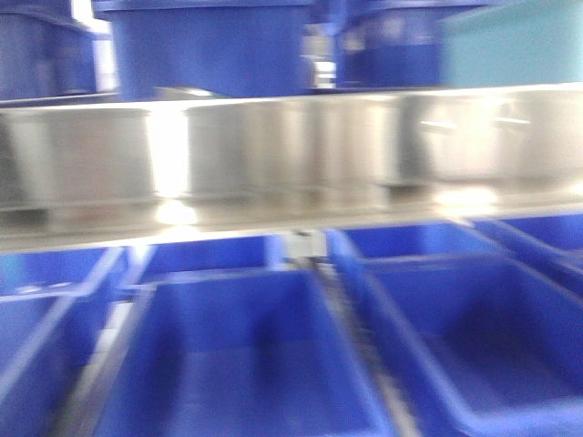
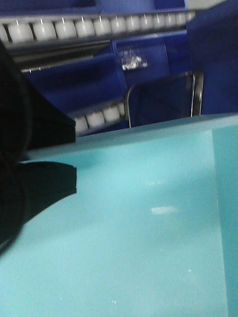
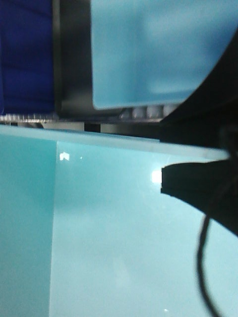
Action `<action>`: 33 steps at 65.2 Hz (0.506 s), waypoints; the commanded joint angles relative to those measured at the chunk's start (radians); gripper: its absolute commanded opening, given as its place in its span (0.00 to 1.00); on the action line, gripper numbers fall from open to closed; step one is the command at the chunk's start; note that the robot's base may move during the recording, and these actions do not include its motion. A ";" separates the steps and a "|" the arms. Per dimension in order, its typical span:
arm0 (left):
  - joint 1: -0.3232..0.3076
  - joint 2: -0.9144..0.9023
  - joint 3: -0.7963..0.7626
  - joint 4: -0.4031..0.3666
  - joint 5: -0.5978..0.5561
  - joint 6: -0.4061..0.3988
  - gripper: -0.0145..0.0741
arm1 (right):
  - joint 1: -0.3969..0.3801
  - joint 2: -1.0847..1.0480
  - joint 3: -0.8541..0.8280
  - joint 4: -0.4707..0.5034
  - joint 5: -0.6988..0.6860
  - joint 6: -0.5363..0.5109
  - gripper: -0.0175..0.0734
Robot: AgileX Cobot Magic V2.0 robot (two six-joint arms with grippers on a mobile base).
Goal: Move two blue bins to right shelf middle
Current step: 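Turn and drive away from the shelf holding the teal bin in both grippers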
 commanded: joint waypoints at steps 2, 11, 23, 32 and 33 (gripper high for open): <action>-0.005 -0.014 -0.012 -0.035 -0.040 0.012 0.04 | -0.001 -0.005 -0.011 0.003 -0.056 -0.015 0.03; -0.005 -0.014 -0.012 -0.035 -0.040 0.012 0.04 | -0.001 -0.005 -0.011 0.003 -0.056 -0.015 0.03; -0.005 -0.014 -0.012 -0.035 -0.040 0.012 0.04 | -0.001 -0.005 -0.011 0.003 -0.056 -0.015 0.03; -0.005 -0.014 -0.012 -0.035 -0.040 0.012 0.04 | -0.001 -0.005 -0.011 0.003 -0.056 -0.015 0.03; -0.005 -0.014 -0.012 -0.035 -0.040 0.012 0.04 | -0.001 -0.005 -0.011 0.003 -0.056 -0.015 0.03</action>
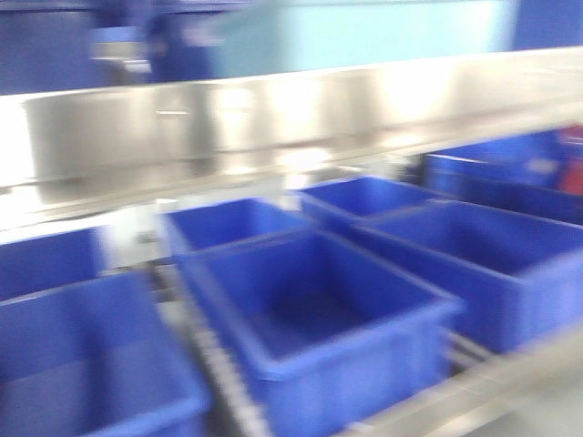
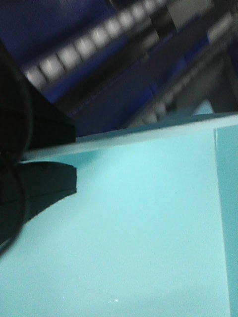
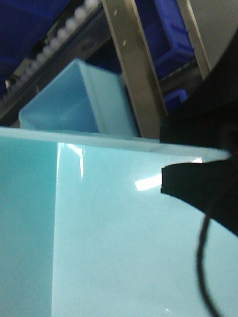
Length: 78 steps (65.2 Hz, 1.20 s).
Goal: Move two blue bins to right shelf middle
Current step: 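Turn and drive away from the shelf holding the teal bin in both grippers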
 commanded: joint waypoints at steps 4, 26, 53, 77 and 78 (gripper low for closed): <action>-0.005 -0.014 -0.012 -0.032 -0.042 0.012 0.04 | -0.001 -0.005 -0.011 0.003 -0.053 -0.015 0.03; -0.005 -0.014 -0.012 -0.032 -0.042 0.012 0.04 | -0.001 -0.005 -0.011 0.003 -0.053 -0.015 0.03; -0.005 -0.014 -0.012 -0.032 -0.042 0.012 0.04 | -0.001 -0.005 -0.011 0.003 -0.053 -0.015 0.03; -0.005 -0.014 -0.012 -0.032 -0.042 0.012 0.04 | -0.001 -0.005 -0.011 0.003 -0.055 -0.015 0.03; -0.005 -0.014 -0.012 -0.032 -0.042 0.012 0.04 | -0.001 -0.005 -0.011 0.003 -0.055 -0.015 0.03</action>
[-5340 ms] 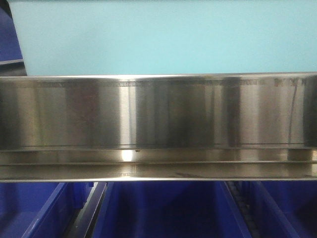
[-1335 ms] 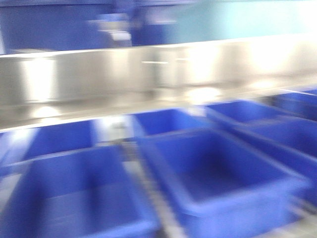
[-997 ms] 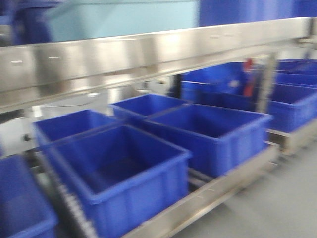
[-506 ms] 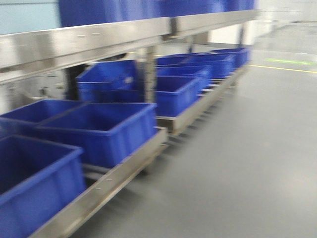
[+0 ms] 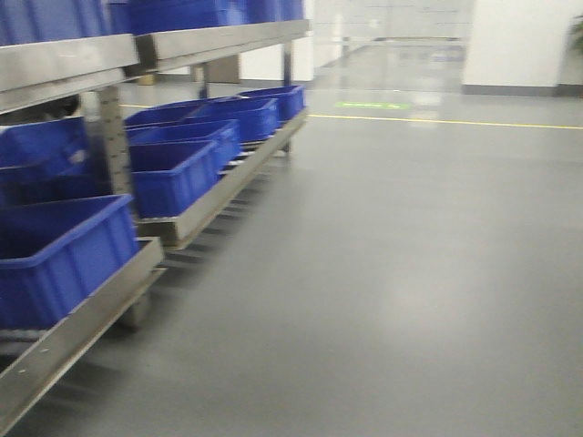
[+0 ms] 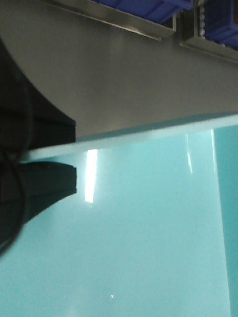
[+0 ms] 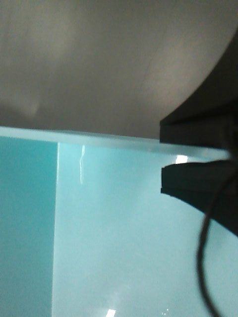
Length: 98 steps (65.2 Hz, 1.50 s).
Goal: Move two blue bins to right shelf middle
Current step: 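Turn and drive away from the shelf holding the teal bin in both grippers, then drive along the aisle toward the blue-bin shelf carrying the teal bin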
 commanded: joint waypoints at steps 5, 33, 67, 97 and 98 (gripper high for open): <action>-0.005 -0.014 -0.012 -0.029 -0.042 0.012 0.04 | -0.001 -0.005 -0.011 0.003 -0.055 -0.013 0.03; -0.005 -0.014 -0.012 -0.029 -0.042 0.012 0.04 | -0.001 -0.005 -0.011 0.003 -0.055 -0.013 0.03; -0.005 -0.014 -0.012 -0.029 -0.042 0.012 0.04 | -0.001 -0.005 -0.011 0.003 -0.055 -0.013 0.03; -0.005 -0.014 -0.012 -0.029 -0.042 0.012 0.04 | -0.001 -0.005 -0.011 0.003 -0.055 -0.013 0.03; -0.005 -0.014 -0.012 -0.029 -0.042 0.012 0.04 | -0.001 -0.005 -0.011 0.003 -0.055 -0.013 0.03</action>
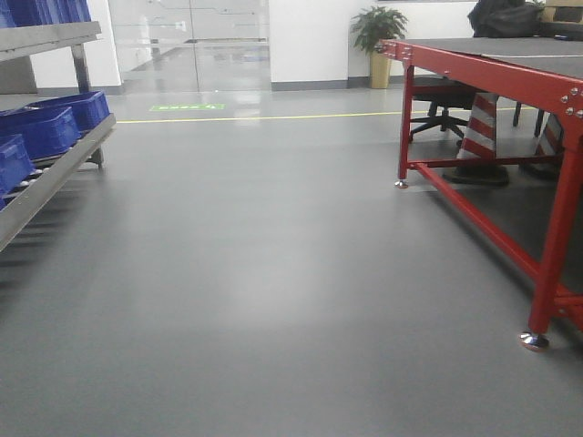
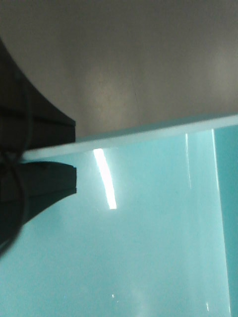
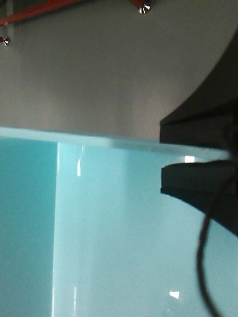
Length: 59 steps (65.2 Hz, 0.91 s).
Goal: Move two blue bins to right shelf middle
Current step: 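Drive along the aisle toward the blue-bin shelf carrying the teal bin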
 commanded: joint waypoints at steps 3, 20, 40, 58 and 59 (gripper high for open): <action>-0.005 -0.014 -0.012 -0.029 -0.042 0.012 0.04 | -0.001 -0.005 -0.011 0.003 -0.055 -0.013 0.03; -0.005 -0.014 -0.012 -0.029 -0.042 0.012 0.04 | -0.001 -0.005 -0.011 0.003 -0.055 -0.013 0.03; -0.005 -0.014 -0.012 -0.029 -0.042 0.012 0.04 | -0.001 -0.005 -0.011 0.003 -0.055 -0.013 0.03; -0.005 -0.014 -0.012 -0.029 -0.042 0.012 0.04 | -0.001 -0.005 -0.011 0.003 -0.055 -0.013 0.03; -0.005 -0.014 -0.012 -0.029 -0.042 0.012 0.04 | -0.001 -0.005 -0.011 0.003 -0.055 -0.013 0.03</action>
